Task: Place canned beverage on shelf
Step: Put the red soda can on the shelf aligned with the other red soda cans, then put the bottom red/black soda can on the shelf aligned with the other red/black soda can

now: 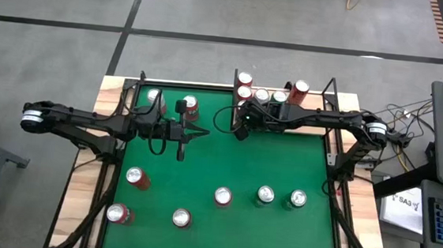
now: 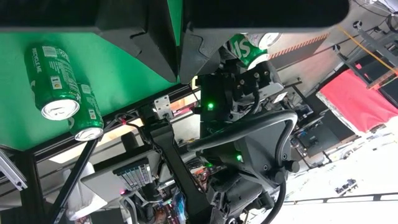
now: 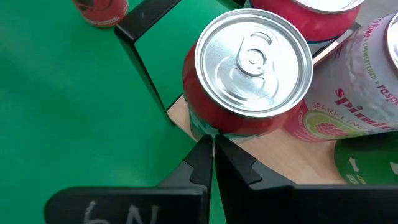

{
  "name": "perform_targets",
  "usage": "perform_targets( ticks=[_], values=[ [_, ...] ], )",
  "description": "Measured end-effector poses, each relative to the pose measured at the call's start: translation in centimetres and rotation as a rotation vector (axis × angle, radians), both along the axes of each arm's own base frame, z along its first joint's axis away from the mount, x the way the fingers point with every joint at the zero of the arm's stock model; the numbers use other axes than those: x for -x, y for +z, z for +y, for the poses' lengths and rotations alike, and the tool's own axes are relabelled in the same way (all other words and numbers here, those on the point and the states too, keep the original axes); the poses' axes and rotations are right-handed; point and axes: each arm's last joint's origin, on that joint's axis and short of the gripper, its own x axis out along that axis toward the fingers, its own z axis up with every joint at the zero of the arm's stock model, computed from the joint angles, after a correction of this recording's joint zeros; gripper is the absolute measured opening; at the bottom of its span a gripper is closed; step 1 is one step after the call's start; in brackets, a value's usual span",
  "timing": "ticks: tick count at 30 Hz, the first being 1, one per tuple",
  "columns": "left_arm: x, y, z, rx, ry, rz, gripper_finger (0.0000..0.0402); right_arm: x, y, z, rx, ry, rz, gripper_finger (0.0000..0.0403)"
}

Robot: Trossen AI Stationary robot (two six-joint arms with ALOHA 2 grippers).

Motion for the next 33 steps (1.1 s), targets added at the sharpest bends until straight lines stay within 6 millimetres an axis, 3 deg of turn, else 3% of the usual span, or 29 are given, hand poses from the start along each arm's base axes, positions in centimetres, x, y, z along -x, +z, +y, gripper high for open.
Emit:
perform_targets(
  ticks=[7, 18, 26, 33],
  values=[
    [0.0, 0.0, 0.0, 0.000, 0.000, 0.000, 0.0000, 0.2, 0.3, 0.1, 0.001, 0.003, -0.009, 0.0009],
    [0.0, 0.0, 0.0, 0.000, 0.000, 0.000, 0.0000, 1.2, 2.7, 1.6, 0.013, 0.040, -0.078, 0.0009],
    [0.0, 0.0, 0.0, 0.002, 0.000, 0.000, 0.0000, 2.0, 4.6, 4.4, 0.033, 0.135, -0.131, 0.0009],
    [0.0, 0.0, 0.0, 0.086, 0.002, -0.006, 0.0000, 2.6, 6.0, 8.0, 0.112, 0.279, -0.147, 0.0009]
  ],
)
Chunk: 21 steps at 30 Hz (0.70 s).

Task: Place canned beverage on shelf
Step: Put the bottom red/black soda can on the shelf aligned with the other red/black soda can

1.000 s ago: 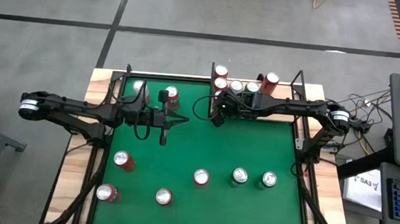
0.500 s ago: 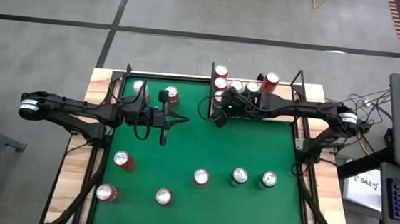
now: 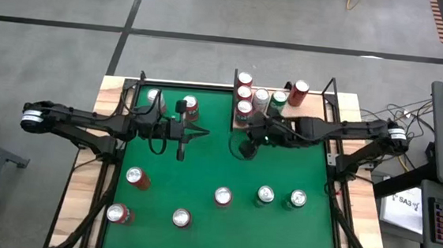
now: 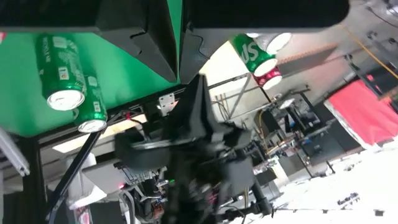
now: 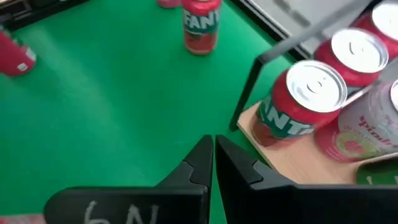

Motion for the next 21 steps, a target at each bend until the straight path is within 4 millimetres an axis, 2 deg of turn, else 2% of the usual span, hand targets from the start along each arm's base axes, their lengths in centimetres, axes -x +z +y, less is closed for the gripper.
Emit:
perform_targets(
  ticks=[8, 21],
  values=[
    [0.0, -0.5, -0.6, 0.256, -0.012, 0.036, 0.0000, 1.6, 0.9, 3.8, 0.065, 0.127, -0.022, 0.0009],
    [0.2, -0.3, -4.9, 0.441, -0.160, 0.045, 0.0000, 2.4, 1.0, 6.7, 0.125, 0.252, -0.011, 0.0009]
  ],
)
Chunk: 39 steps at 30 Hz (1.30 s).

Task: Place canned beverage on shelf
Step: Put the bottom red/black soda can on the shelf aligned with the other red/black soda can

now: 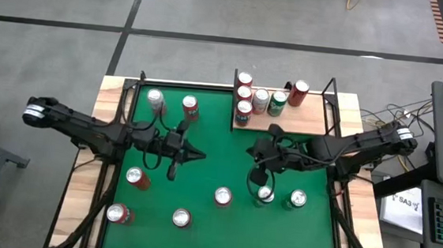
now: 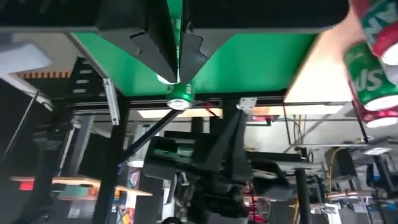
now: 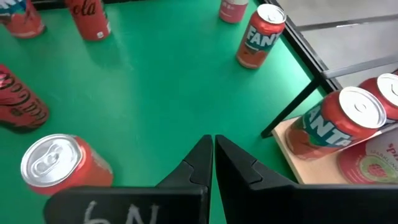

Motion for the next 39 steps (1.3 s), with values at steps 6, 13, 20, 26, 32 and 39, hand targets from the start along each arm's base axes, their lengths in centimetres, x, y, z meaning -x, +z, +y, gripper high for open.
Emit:
perform_targets(
  ticks=[6, 13, 20, 26, 32, 39],
  values=[
    [0.2, -0.3, -1.7, 0.129, -0.018, 0.036, 0.0000, 0.1, 0.0, 0.6, 0.013, 0.034, 0.005, 0.0009],
    [-0.7, -2.5, -4.8, 0.330, -0.094, 0.165, 0.0000, 0.1, 0.0, 0.6, 0.044, 0.061, 0.017, 0.0009],
    [-1.2, -2.8, -7.4, 0.386, -0.107, 0.343, 0.0000, 0.2, -0.1, 0.6, 0.055, 0.074, 0.039, 0.0009],
    [-1.0, -1.5, -9.6, 0.244, -0.018, 0.558, 0.0000, 1.0, -0.2, 0.5, 0.016, 0.071, 0.085, 0.0009],
    [-1.0, -0.7, -11.7, 0.109, -0.006, 0.711, 0.0000, 2.0, 0.2, 0.2, -0.011, 0.040, 0.094, 0.0009],
    [-0.5, -0.5, -14.2, 0.030, -0.032, 0.881, 0.0000, 2.1, 0.4, 0.2, -0.013, 0.040, 0.087, 0.0009]
  ],
)
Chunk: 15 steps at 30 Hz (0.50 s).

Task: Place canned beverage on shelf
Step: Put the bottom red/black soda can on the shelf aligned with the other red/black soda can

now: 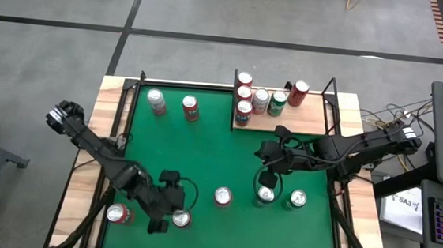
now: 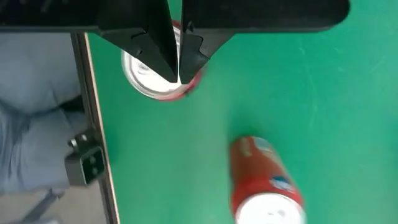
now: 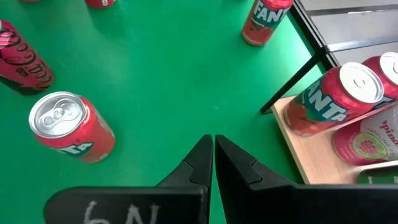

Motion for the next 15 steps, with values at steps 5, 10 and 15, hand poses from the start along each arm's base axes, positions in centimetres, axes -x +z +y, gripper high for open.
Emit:
perform_targets(
  ticks=[5, 10, 15],
  values=[
    [0.0, -0.3, -2.5, -0.017, -0.059, 0.021, 0.0000, 0.0, 0.0, 0.1, 0.000, 0.006, 0.000, 0.0009],
    [-0.1, -0.8, -3.6, -0.058, -0.045, 0.036, 0.0000, 0.0, 0.0, 0.2, -0.004, 0.004, -0.003, 0.0009],
    [-0.2, -1.0, -4.1, -0.056, -0.034, 0.036, 0.0000, 0.1, 0.0, 0.3, -0.022, -0.011, -0.009, 0.0009]
  ],
)
